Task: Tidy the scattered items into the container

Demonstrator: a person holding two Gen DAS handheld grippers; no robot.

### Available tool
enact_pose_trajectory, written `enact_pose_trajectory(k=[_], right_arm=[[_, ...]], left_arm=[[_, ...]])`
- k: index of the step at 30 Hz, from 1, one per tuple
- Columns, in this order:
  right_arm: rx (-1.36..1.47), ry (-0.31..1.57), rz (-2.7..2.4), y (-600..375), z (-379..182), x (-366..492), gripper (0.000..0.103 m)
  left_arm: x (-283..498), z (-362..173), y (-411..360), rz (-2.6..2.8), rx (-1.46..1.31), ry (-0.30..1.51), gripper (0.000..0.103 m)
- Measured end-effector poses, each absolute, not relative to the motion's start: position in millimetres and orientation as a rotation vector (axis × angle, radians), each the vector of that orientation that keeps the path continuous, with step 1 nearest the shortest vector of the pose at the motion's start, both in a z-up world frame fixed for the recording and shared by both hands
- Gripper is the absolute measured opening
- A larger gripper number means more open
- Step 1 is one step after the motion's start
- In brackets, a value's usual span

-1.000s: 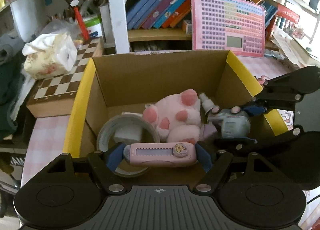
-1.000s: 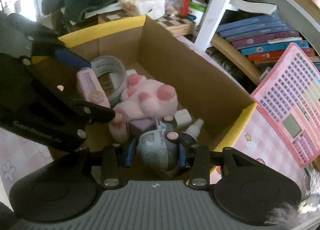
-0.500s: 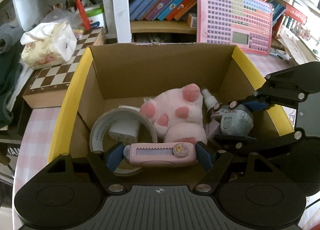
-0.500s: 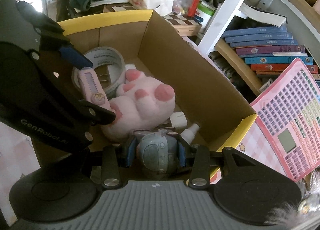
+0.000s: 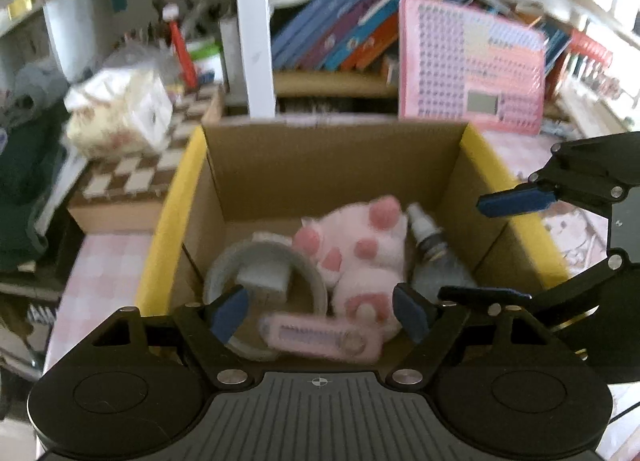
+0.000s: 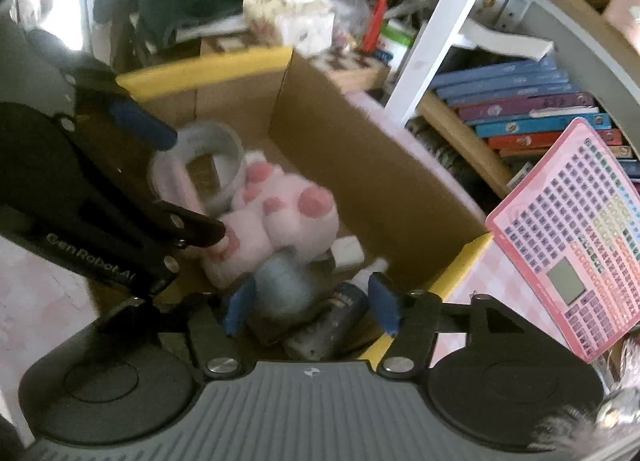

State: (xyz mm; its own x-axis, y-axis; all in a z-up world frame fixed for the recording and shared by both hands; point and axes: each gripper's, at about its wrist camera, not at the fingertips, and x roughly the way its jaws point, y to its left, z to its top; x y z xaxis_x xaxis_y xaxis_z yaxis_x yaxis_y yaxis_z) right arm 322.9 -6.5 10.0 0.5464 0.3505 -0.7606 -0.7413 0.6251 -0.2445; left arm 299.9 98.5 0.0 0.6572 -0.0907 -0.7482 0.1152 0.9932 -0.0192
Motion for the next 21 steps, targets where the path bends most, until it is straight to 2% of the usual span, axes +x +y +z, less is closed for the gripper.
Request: enact_pose_trajectory(k=[8,21], right_arm=[[-0.508,0.633,0.625,-23.0,48.4,289.0,0.075],[-0.273,0.523,0.439,-45.5,75.2,209.2,0.077]], left_arm=[[262.1,36.3,102.4,-0.146,0.003,0.706,0.085],[171.0,61.5,119.0,-0.064,-0.050,0.588,0.086]])
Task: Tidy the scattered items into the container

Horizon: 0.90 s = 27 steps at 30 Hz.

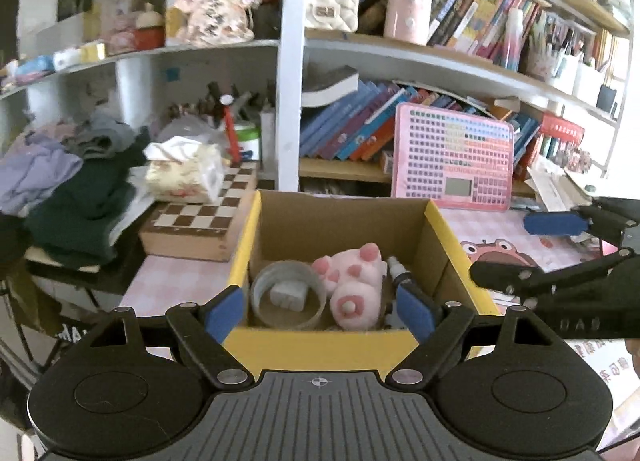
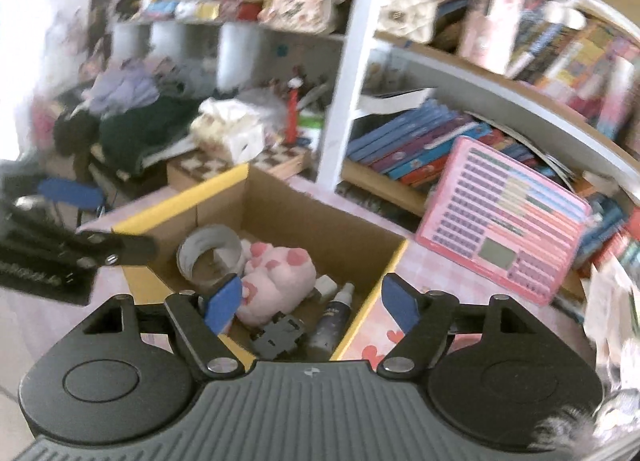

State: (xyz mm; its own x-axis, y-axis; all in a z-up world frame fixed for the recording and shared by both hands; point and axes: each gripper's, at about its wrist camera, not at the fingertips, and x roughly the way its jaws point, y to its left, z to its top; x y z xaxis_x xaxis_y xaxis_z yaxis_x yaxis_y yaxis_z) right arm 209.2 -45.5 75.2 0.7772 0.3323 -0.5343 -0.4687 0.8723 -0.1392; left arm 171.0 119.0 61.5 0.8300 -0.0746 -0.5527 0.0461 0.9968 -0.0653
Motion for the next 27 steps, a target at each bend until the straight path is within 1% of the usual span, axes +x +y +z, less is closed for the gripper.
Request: enact_pose_trajectory(k=[6,12,17,20,24,27], right_arm=[[-0.176,0.499,0.337,-62.9,70.4,163.9,0.081],[-0.132,0.552,0.249,-76.3,50.5,121.0,0.081],[-0.077,0.543,0.189,-83.6,42.1,79.3,0.084],[-0.061,0.515,0.128,-86.4,38.7,53.4,0.087],[-0.053,0.469,0.027,-88.7,27.5,24.3,0.089],[-0.023,0.507,0.003,-91.1,20.3,16.6,0.089]], left_arm=[[125.5,64.1,114.3,-0.066,-0.048,0.561,0.086],[83.3,52.8,105.9,-0.085,-0.040,0.585,0.087],[58.9,43.4,96.4,-0.112,-0.012,0.604,0.087],[44.1,40.6,92.3,-0.115,-0.019,0.587,0.087],[29.0,34.1,87.8,-0.120,-0.014,0.581,0.087],[26.2,30.4,83.4,-0.120,0.023,0.594,0.087]])
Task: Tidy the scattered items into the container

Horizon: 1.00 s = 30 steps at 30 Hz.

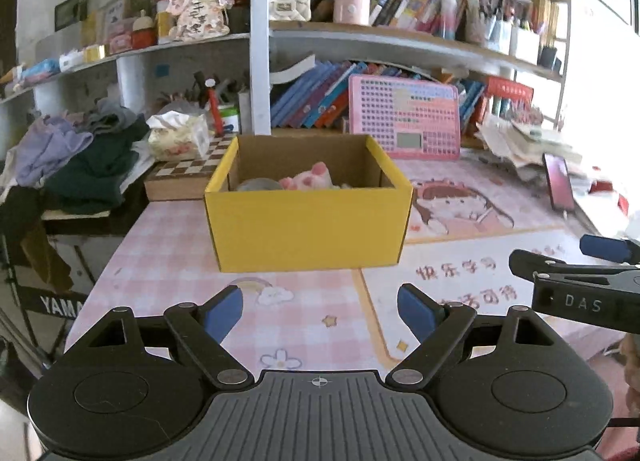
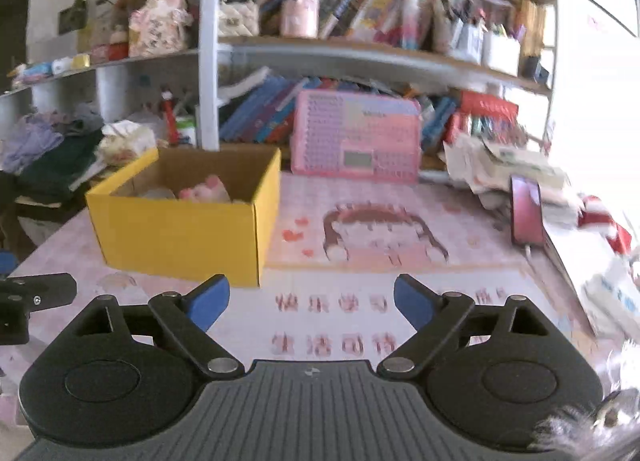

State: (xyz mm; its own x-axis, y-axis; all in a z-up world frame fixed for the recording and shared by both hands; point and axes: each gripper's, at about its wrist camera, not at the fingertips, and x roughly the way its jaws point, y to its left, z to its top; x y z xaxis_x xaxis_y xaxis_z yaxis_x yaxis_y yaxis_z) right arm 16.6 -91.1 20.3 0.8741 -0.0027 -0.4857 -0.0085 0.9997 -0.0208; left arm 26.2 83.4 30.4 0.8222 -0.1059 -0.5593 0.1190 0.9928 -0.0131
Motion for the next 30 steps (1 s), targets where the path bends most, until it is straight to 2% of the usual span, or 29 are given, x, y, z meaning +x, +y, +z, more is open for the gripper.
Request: enact_pose_trajectory(k=[12,14,18,30], right_arm=[[-0.034,0.537,-0.012,-96.6,15.1,-1.0,0.096],[-0.050,0.530,-0.013,-97.2,15.0,-3.3,0.098],[-0.037,0.539,-0.008,-100.3,14.3,-5.5,0.100],[-0.018,0.567,0.006,-109.8,12.3,-6.0,0.103]], left_arm=[[24.0,22.4,75.5,-0.119,0.015,0.619,0.087],[25.1,20.9,75.9,-0.112,0.004,0.628,0.093],[25.7,18.3,73.0,-0.110,-0.002,0.640,0.098],[24.4,15.4,60.4,-0.115,0.037,0.664,0.103]])
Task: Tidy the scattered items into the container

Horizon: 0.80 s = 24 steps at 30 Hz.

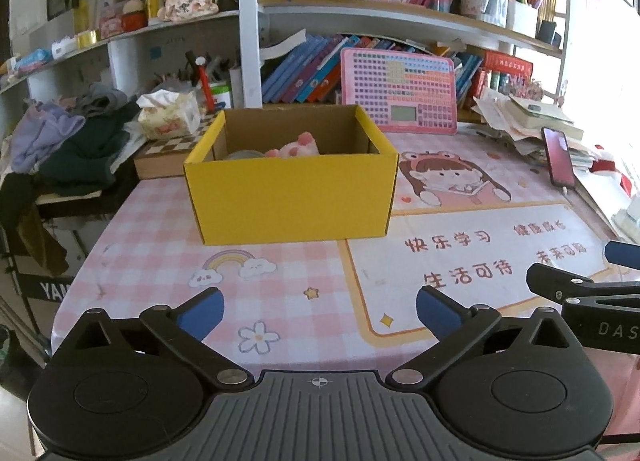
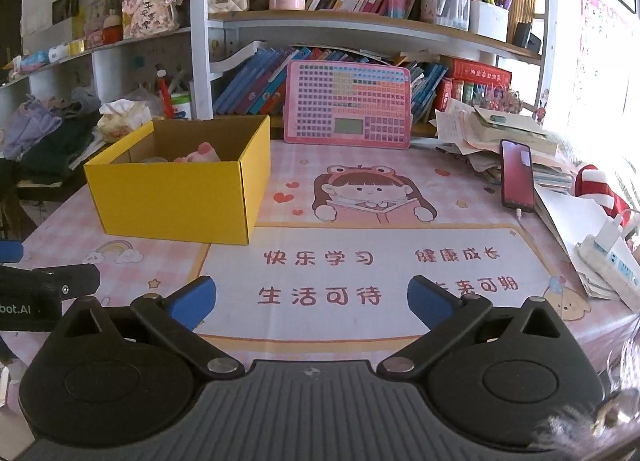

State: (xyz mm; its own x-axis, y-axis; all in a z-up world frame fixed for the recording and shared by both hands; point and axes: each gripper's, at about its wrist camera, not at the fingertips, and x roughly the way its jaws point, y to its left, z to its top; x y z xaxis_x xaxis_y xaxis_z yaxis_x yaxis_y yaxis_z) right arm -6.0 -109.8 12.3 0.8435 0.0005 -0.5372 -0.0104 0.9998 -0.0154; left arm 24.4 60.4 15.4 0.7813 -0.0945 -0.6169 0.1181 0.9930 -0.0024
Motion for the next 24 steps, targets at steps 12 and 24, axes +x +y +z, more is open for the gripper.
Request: enact_pose_trajectory(k=[12,24], right_arm=[[-0.023,0.574,0.020,-111.4,9.1,-15.9,0.103],[-0.033,0.570,0.045,-106.2,13.2,-23.5,0.103]], left_arm=[[12.7,17.4,59.7,-0.097,0.052,0.651,0.103],[4.5,17.3,56.9,-0.119,0.061,0.655,0.103]])
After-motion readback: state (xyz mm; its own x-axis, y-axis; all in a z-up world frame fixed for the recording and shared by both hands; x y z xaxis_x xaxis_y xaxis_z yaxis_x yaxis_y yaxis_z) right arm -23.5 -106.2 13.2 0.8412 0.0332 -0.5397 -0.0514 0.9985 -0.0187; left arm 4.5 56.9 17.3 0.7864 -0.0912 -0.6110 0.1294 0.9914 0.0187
